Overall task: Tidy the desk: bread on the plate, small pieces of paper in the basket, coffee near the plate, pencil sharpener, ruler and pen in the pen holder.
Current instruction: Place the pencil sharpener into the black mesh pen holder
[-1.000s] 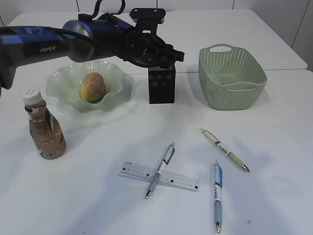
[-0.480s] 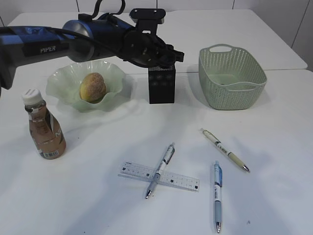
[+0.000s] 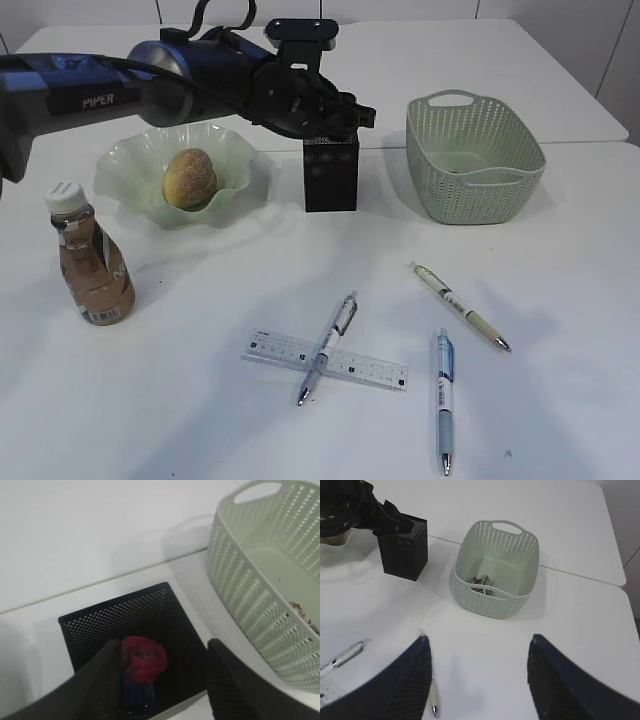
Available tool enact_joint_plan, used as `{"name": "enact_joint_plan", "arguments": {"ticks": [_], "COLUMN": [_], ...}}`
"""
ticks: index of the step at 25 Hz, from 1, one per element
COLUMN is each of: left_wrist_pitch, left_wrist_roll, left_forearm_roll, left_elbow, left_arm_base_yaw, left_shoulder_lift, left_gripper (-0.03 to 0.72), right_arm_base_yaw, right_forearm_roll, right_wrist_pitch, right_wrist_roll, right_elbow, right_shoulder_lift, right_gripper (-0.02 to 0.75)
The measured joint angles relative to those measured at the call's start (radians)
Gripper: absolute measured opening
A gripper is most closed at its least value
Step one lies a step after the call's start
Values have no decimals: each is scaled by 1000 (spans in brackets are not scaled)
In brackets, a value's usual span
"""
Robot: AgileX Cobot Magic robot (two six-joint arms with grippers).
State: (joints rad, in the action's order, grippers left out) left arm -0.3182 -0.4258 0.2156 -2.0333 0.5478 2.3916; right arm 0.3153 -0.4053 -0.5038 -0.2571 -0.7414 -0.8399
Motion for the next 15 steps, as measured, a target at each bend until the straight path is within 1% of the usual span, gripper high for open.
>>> {"name": "enact_joint_plan", "arguments": {"ticks": [8,15], "left_wrist_pitch": [-77,-222], "left_wrist_roll": [0,0], "left_forearm_roll": [0,0], "left_elbow": [0,0], "left_arm_base_yaw": [0,0], "left_shoulder_lift": [-26,-114], "left_gripper": [382,382], "right_arm_base_yaw": [-1,-1], "right_forearm_roll": [0,0], "right_wrist_pitch": [1,4], "right_wrist_roll": [0,0], "right_elbow": [0,0], "right_shoulder_lift": [0,0], "right_gripper": [478,477]}}
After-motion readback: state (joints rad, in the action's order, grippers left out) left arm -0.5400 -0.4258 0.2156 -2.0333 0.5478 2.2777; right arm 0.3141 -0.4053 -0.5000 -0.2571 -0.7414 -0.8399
